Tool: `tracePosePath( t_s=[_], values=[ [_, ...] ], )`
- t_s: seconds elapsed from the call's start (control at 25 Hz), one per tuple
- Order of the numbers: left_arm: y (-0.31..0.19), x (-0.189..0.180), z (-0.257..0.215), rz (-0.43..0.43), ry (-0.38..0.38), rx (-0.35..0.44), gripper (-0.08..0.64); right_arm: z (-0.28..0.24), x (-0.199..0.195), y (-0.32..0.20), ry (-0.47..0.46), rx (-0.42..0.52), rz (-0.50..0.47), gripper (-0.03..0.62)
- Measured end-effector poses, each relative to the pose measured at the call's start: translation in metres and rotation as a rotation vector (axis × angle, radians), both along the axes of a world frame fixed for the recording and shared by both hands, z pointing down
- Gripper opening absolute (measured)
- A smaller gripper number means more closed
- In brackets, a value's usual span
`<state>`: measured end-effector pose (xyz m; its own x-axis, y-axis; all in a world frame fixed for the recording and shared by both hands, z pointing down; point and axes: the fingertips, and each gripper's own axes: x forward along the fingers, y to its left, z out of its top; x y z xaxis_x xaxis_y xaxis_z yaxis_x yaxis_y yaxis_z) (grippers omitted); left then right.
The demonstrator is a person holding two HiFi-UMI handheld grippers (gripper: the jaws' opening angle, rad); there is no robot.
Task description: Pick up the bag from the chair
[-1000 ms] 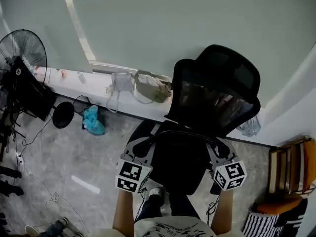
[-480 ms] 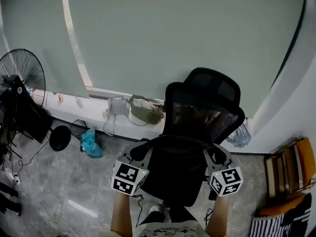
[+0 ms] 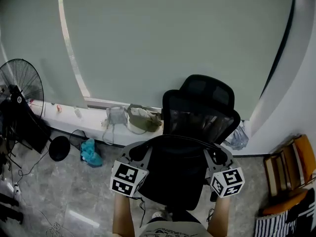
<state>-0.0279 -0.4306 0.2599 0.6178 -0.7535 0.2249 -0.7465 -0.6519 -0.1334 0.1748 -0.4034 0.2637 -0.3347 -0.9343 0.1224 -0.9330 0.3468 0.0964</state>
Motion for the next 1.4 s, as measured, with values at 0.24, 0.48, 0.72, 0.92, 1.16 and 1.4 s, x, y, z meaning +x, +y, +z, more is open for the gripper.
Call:
tracePosePath(
  t_s=[0.24,0.48,0.72,0.92,1.16,1.4],
  values=[
    [0.0027,-0.0008,-0.0055,-0.002,0.0,0.009,0.041,-0.0051,-0.0008,0.0036,-0.004,0.007,0.002,0.127],
    [0.0037,-0.0007,-0.0066,-0.011,0.005,0.012,0.041,-0.006,-0.0005,0.0046,0.001,0.007,-0.006,0.127],
    [0.0046,-0.0032,-0.0077,-0.016,0.008,0.013,0.042,-0.0079,-0.0031,0.0052,0.002,0.01,-0.009,0.127],
    [0.0046,-0.0043,-0.0085,-0.016,0.006,0.016,0.043,-0.0087,-0.0046,0.0063,0.002,0.011,-0.008,0.126],
    [0.0068,-0.002,-0.0058,-0.01,0.004,0.01,0.041,-0.0067,-0.0023,0.0094,-0.001,0.006,0.004,0.126],
    [0.0043,-0.0007,-0.0058,-0.005,0.009,0.01,0.043,-0.0074,-0.0012,0.0092,0.001,0.008,0.011,0.126]
  ],
)
